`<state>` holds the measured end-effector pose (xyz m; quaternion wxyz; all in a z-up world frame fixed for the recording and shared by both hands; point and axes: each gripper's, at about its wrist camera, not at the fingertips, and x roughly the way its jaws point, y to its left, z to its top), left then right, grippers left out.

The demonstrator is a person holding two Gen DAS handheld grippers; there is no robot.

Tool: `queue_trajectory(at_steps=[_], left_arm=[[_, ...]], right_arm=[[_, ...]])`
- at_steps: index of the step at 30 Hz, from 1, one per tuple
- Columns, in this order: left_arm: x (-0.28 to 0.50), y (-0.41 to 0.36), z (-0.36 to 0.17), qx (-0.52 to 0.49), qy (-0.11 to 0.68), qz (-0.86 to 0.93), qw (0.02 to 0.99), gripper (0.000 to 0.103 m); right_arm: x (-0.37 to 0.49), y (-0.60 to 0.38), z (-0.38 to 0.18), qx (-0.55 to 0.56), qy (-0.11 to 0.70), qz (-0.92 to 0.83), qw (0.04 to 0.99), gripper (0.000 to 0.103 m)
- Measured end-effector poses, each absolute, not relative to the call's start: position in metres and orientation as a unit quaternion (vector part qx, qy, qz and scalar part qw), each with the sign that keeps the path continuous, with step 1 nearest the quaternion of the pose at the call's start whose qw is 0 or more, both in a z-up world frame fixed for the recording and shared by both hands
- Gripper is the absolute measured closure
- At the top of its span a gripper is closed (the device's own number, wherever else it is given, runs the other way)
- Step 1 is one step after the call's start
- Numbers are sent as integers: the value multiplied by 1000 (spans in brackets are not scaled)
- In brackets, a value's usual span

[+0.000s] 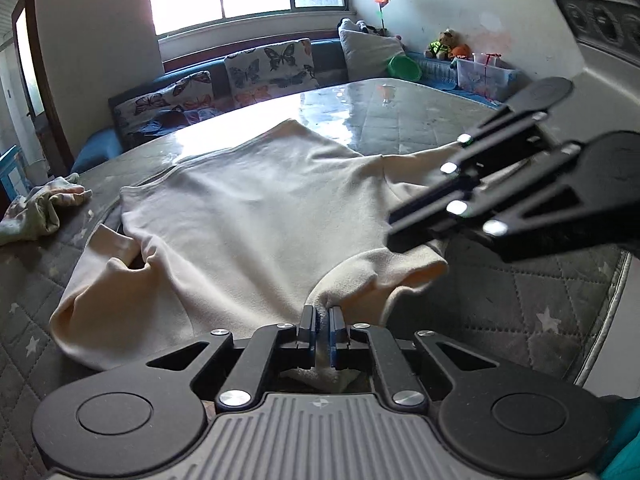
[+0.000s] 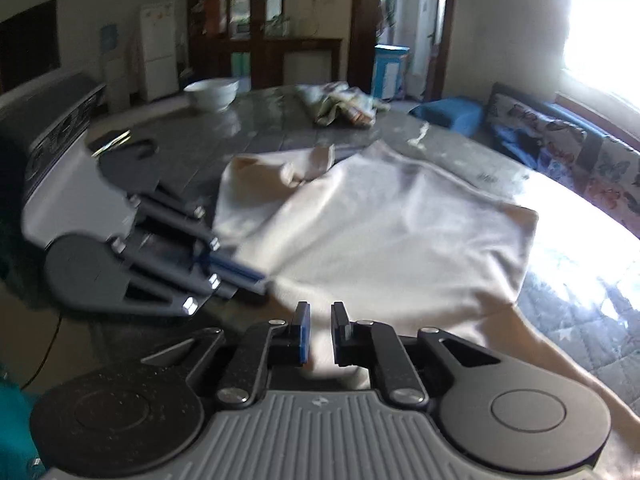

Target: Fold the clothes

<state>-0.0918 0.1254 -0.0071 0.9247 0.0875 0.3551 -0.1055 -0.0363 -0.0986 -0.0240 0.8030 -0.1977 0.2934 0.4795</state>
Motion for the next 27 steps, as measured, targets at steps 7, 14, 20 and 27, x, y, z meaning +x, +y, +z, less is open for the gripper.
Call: queue_trajectory(at_steps=[7,14,20,27], left_arm=[[-94,133,6,81,349,-105,928,90],[-69,122,31,66,307,-105,944,91],[-32,97,12,46,329,-128,934,91],[-33,71,-16,52,359,-159,918,90]], right_arm=[[-29,-96,-52,-187,334,469,796,89],[-36,-133,-41,-134,334,445,820,77],[-19,-196,-28,-90,328,347,874,69],[23,-277,-36,-76,326,167,928,60]])
